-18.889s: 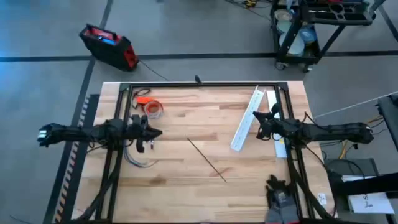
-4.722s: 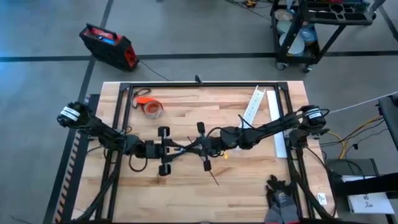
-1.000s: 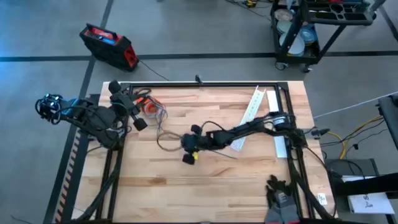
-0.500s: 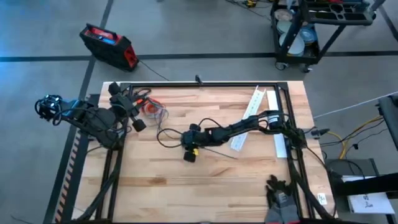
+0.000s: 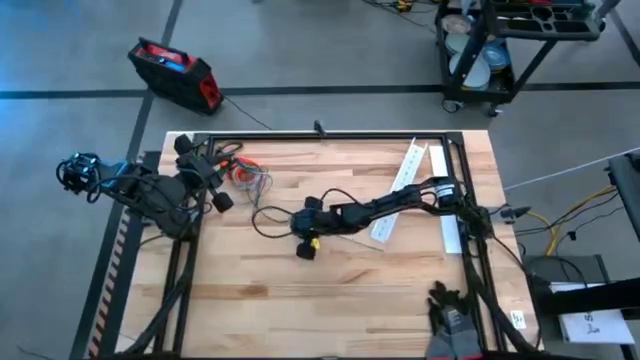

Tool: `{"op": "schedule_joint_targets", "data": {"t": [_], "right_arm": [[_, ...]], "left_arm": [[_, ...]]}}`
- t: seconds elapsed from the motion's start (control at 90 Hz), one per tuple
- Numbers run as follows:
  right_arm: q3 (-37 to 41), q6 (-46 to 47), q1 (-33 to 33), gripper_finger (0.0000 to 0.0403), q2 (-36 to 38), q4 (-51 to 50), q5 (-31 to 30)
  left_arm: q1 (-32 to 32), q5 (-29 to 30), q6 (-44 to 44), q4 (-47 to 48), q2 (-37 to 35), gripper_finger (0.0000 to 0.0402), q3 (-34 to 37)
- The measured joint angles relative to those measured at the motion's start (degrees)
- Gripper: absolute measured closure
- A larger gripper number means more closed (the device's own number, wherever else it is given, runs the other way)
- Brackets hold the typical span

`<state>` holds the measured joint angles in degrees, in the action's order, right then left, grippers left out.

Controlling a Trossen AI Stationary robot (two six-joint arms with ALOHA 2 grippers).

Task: Ziptie cables
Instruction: Wrap the cables together using a black zip tie

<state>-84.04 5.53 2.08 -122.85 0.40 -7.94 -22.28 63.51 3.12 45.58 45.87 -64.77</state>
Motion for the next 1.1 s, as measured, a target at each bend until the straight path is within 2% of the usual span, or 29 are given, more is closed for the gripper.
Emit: {"op": "schedule_joint_targets", "data": {"t": [0.222, 0.467, 0.6, 0.744, 0.833, 0.911, 1.022, 1.1], "right_arm": [[0.0, 1.0, 0.4, 0.0402, 6.3, 6.8, 0.4], [3.9, 5.6, 3.7, 0.0403, 7.2, 31.9, 0.0], [11.2, 8.0, 5.6, 0.0403, 6.5, 54.8, -7.5], [20.6, 8.1, 6.6, 0.0403, 4.7, 73.7, -20.6], [24.6, 8.1, 6.3, 0.0403, 2.4, 84.2, -26.4], [26.9, 11.6, 5.4, 0.0403, 1.0, 85.5, -30.5], [28.6, 15.7, 4.0, 0.0403, -1.7, 83.7, -31.7], [28.8, 16.3, 3.4, 0.0403, -2.5, 83.9, -34.6]], "left_arm": [[0.0, 0.0, -0.6, -0.1, -0.2, 0.0376, -0.3], [0.0, 0.1, -2.4, -0.3, 0.3, 0.0377, -5.6], [0.0, -0.7, -2.6, -0.8, 0.5, 0.0375, -5.9], [0.0, -3.9, -2.6, -2.1, 1.6, 0.0377, -4.7], [0.0, -4.2, -3.8, -4.5, 2.8, 0.0377, -4.4], [0.0, -4.6, -5.2, -7.8, 4.3, 0.0377, -4.4], [0.0, -6.2, -8.3, -14.5, 6.1, 0.0378, -3.7], [0.0, -9.7, -12.5, -20.9, 7.1, 0.0378, -1.5]]}}
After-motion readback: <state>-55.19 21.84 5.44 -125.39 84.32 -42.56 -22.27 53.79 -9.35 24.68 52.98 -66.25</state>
